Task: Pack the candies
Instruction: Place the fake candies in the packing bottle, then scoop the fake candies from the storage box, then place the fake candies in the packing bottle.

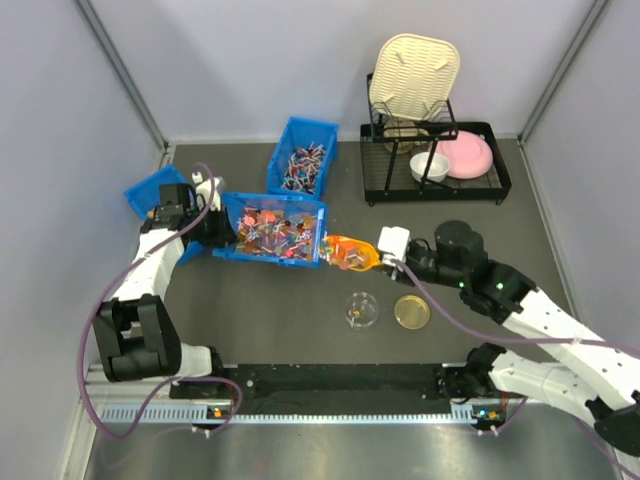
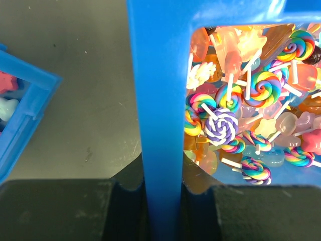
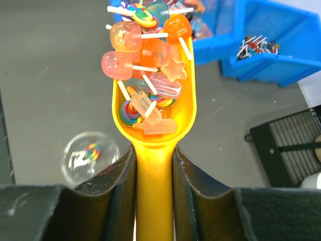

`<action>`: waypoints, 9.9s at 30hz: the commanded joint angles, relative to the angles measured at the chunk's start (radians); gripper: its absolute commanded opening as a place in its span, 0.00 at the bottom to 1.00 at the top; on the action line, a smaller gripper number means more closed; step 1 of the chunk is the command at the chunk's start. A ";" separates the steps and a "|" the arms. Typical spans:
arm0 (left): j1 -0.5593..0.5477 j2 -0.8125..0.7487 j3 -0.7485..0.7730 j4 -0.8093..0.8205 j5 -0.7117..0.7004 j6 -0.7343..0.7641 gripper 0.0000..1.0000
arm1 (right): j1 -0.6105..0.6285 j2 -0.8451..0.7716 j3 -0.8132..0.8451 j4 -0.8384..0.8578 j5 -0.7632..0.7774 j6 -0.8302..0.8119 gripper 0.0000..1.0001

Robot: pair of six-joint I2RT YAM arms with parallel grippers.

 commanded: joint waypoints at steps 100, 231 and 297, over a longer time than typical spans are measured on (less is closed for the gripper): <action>0.057 -0.053 0.012 0.117 0.141 -0.059 0.00 | 0.343 0.181 0.190 -0.707 0.529 -0.294 0.00; -0.030 -0.052 0.042 0.065 -0.032 -0.016 0.00 | 0.191 1.078 0.839 0.023 0.116 0.098 0.00; -0.003 -0.044 0.039 0.067 -0.035 -0.017 0.00 | 0.016 0.129 0.019 -0.204 0.003 -0.133 0.00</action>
